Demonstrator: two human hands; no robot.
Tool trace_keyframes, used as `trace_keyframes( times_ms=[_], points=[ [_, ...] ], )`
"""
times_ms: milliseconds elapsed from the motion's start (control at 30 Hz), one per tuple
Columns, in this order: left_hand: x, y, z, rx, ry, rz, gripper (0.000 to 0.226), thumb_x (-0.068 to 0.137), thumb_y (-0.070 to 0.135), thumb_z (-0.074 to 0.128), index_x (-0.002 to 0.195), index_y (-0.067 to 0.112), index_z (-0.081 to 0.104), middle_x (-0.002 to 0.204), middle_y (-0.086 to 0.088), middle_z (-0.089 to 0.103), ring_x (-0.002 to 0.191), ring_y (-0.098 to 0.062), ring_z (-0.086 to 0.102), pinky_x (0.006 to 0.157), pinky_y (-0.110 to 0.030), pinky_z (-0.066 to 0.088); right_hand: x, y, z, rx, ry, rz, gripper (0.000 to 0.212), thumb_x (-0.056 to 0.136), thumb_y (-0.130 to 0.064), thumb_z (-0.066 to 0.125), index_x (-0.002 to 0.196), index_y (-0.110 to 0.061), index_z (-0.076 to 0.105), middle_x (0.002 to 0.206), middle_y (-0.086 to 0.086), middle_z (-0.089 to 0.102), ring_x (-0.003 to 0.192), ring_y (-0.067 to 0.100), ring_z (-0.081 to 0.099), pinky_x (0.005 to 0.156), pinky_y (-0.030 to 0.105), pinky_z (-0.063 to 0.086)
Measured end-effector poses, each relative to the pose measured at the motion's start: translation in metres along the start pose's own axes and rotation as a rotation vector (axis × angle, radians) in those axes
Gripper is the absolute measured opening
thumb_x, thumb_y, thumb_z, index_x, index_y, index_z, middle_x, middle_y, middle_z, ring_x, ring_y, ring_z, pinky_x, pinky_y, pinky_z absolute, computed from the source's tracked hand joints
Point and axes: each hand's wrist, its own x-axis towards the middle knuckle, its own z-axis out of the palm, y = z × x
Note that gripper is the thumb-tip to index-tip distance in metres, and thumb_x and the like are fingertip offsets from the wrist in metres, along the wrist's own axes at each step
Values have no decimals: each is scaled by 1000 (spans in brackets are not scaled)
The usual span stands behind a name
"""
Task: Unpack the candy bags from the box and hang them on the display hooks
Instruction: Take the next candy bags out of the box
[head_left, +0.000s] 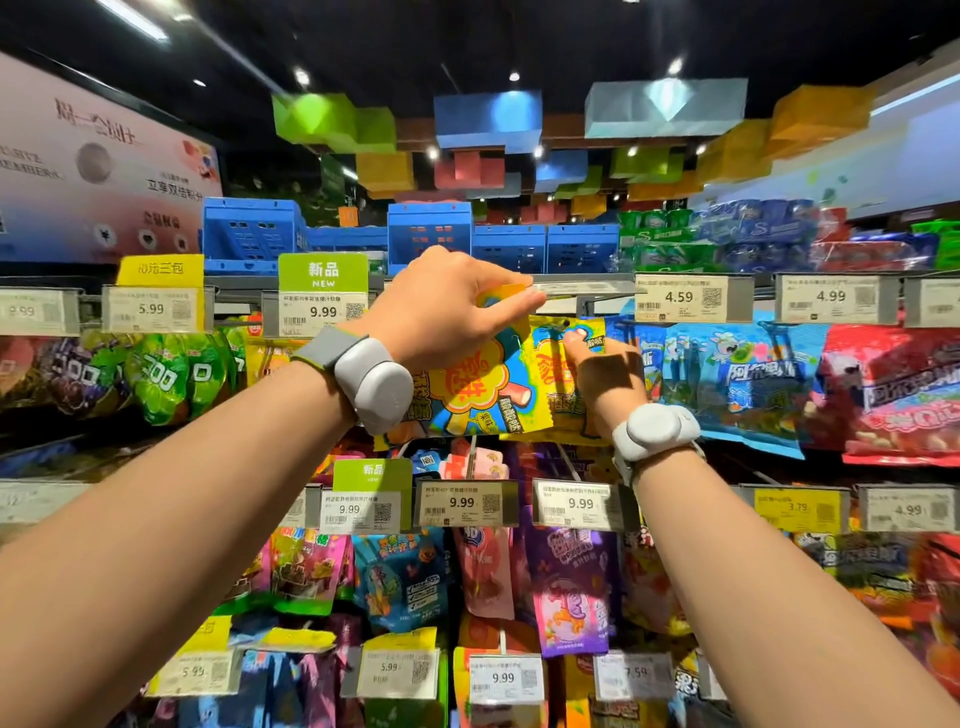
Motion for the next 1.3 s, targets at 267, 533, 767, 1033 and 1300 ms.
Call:
trace_keyframes(
  times_ms=[267,533,767,1033,1300],
  points=[
    [-2,-1,2,-11,7,-22,47,92,60,50,121,28,69,74,16,65,60,13,52,47,-5,32,17,-2,6,-147,53,-49,40,97,-48,55,72,-16,53,88,15,58,94,34,59,83,41,47],
    [0,-4,5,53,1,2,50,92,63,47,125,30,66,100,1,75,68,26,49,50,-3,32,15,2,-1,-75,75,32,70,91,-53,62,130,4,55,135,25,55,122,38,53,100,39,39],
    [-2,-2,3,59,5,-37,49,91,66,44,124,36,65,103,4,74,60,0,59,63,-26,46,0,11,-18,-85,52,-39,50,94,-43,61,57,-11,52,60,8,52,56,20,52,69,30,42],
    [-7,5,6,10,18,-74,48,94,65,40,125,38,63,115,4,71,106,-25,64,89,-40,51,-56,3,-29,108,136,-126,18,94,-17,60,98,-1,66,89,12,68,62,9,60,57,27,49],
    [-23,5,11,-14,85,-58,51,96,62,37,85,24,69,70,2,67,72,-22,60,68,-40,50,-110,-16,-18,447,9,-112,47,101,-46,48,75,-15,72,76,1,73,72,14,66,67,30,50]
  ],
)
